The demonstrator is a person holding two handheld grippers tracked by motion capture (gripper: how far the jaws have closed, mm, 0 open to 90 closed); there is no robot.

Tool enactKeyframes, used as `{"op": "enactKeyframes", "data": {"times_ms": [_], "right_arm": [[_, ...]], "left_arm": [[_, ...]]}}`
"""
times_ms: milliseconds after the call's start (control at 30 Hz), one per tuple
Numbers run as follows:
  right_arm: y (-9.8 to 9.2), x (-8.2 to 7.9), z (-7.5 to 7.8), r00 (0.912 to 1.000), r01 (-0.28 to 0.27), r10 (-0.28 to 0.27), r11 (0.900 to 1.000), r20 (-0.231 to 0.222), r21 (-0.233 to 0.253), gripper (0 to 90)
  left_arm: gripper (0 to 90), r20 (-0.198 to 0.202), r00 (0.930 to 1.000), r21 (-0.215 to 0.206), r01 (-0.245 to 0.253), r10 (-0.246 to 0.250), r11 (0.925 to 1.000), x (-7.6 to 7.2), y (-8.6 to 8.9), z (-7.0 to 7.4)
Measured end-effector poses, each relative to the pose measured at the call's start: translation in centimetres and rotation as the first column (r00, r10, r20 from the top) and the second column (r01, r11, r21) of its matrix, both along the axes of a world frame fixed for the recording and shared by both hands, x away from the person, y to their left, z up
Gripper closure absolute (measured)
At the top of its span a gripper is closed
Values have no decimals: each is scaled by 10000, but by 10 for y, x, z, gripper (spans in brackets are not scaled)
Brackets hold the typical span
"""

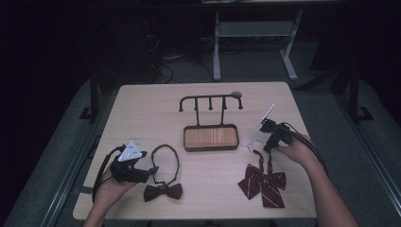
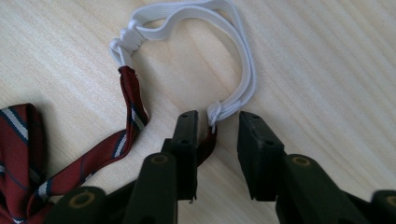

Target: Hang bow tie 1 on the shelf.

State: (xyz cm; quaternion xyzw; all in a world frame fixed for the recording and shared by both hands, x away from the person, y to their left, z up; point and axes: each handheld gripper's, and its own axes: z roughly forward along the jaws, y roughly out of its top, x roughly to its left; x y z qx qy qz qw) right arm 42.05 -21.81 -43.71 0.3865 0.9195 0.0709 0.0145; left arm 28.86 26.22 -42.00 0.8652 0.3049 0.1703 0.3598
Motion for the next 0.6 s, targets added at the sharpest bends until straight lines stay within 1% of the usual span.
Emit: {"op": "enactKeyframes", "data": {"times_ms": [100,167,233,267,400,533,600], "right_arm": [[0,0,-2,10000,-21,21,10000,4,-11,695],[0,-1,-3,10000,-2,1,10000,65,36,748],[0,-2,-2,10000,2,-2,10000,55,22,762],[1,-2,-2,10000,-31,32,10000,91,-80,790],[0,-2,-2,10000,-31,31,10000,45,-68,821],[-1,-2,-2,10000,-64,65,10000,41,-66,832],[-2,-3,0,9999,-125,124,9998,55,150,847]], "left_arm": [[270,0,10000,-31,-9,9,10000,0,0,0],[271,-32,10000,5,-2,2,10000,0,-1,0],[270,-40,10000,40,6,-6,10000,0,-1,0],[270,-32,10000,46,13,-13,10000,0,-1,0],[271,-31,10000,-7,-5,5,10000,0,-1,0],[271,-32,10000,4,8,-8,10000,0,-1,0],[271,-17,10000,2,-3,3,10000,0,0,0]]}}
